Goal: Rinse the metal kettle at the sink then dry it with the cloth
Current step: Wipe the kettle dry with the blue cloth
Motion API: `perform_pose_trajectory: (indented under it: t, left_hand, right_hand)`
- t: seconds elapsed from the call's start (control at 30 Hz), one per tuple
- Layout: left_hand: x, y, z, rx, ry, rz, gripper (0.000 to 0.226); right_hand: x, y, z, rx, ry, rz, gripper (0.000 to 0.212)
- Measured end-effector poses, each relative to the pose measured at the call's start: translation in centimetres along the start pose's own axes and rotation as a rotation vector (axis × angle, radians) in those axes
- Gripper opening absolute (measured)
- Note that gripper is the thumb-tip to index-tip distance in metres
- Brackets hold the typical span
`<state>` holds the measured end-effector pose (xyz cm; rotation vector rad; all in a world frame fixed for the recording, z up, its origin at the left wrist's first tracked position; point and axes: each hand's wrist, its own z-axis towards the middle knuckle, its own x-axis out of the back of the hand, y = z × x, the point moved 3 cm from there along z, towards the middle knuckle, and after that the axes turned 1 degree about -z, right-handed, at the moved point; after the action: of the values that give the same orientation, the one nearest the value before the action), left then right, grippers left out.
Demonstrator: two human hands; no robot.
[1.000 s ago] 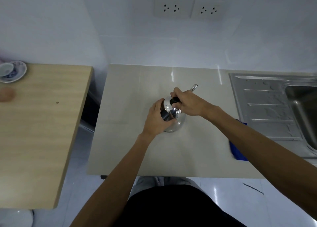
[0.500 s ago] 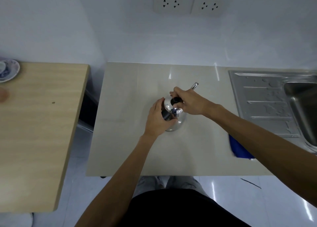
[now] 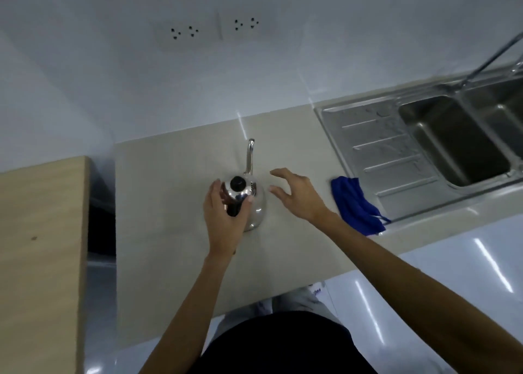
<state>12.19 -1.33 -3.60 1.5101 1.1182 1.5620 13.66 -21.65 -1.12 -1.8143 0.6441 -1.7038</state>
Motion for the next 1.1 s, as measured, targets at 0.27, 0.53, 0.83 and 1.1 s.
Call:
perform_pose_trajectory:
  t: [0.27,0.53,0.83,1.1]
  left_hand:
    - [-0.5,1.2,3.0,-0.263,-0.092,0.077,0.038]
    - [-1.0,0.5,3.0,-0.265,-0.056,0.073,0.035]
    - [-2.4,1.1,1.7,-0.143,0.092,-0.081,0.041]
    - [-3.1,1.2,1.2,-0.089,0.134,-0.15,0.047]
  right_hand:
    - [4.0,16.4,-6.0,-0.451,0.073,-0.309,0.055]
    - [1.5,20.7,-6.6,-0.441,0.116,-0.387,0.044]
    - [-3.6,12.3,-1.9,-0.43,0.208,0.323,0.036]
    - [-10.4,5.5,1.4,-0.625,0.157,1.072,0.036]
